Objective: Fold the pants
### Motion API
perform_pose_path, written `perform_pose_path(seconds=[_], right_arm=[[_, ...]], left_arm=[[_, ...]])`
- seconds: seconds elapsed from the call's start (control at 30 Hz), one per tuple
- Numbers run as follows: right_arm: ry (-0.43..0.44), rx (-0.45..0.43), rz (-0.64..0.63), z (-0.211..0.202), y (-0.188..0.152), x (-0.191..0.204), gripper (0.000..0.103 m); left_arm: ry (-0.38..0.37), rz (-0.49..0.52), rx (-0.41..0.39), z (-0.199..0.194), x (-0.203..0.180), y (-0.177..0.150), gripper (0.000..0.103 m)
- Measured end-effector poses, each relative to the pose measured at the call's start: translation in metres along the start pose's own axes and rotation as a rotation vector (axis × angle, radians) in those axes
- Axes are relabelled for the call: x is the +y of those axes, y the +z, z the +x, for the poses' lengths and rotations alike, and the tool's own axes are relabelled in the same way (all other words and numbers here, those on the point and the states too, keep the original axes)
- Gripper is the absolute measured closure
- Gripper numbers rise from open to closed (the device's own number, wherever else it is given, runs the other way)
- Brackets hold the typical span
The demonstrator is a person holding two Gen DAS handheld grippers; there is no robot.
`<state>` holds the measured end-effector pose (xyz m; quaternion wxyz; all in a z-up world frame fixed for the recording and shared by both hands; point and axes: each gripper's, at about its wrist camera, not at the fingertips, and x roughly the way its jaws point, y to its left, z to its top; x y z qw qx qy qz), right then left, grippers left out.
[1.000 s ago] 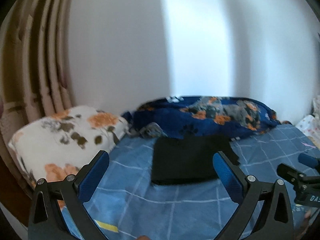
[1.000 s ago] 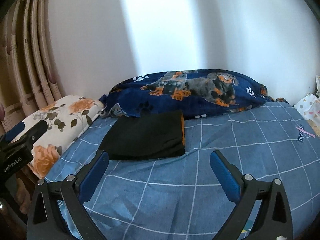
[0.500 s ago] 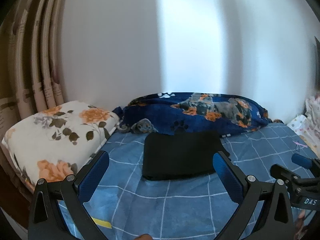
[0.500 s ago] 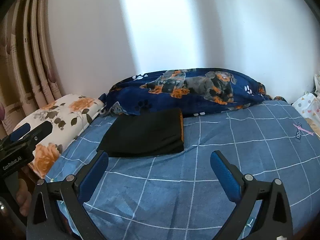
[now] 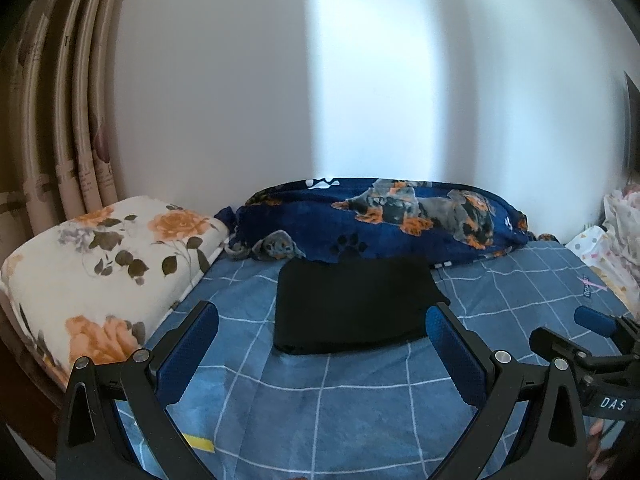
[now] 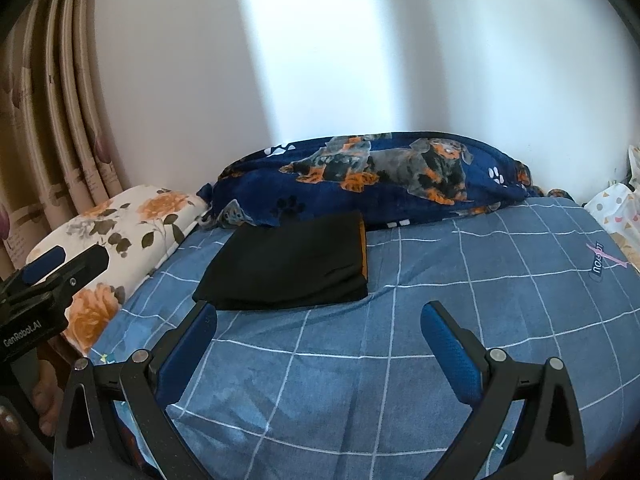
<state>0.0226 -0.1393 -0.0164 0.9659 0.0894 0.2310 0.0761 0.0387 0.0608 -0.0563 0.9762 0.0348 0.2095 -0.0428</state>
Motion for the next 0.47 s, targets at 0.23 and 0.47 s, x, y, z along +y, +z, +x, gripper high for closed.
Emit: perform_pose_path(seconds=[0.23,0.47], right_arm=[[0.004,0.011,0.004,0.0036,-0.0057,0.0004,0.001],[0.001,0.024,0.012,0.0072,-0.0092,-0.0014,0.001]], left_arm=[[0.011,-0.012,0.004,0.0034,0.0006,-0.0073,0.0],[0.06,-0.066,0.004,0.0032,0.0088,-0.0099,0.0]])
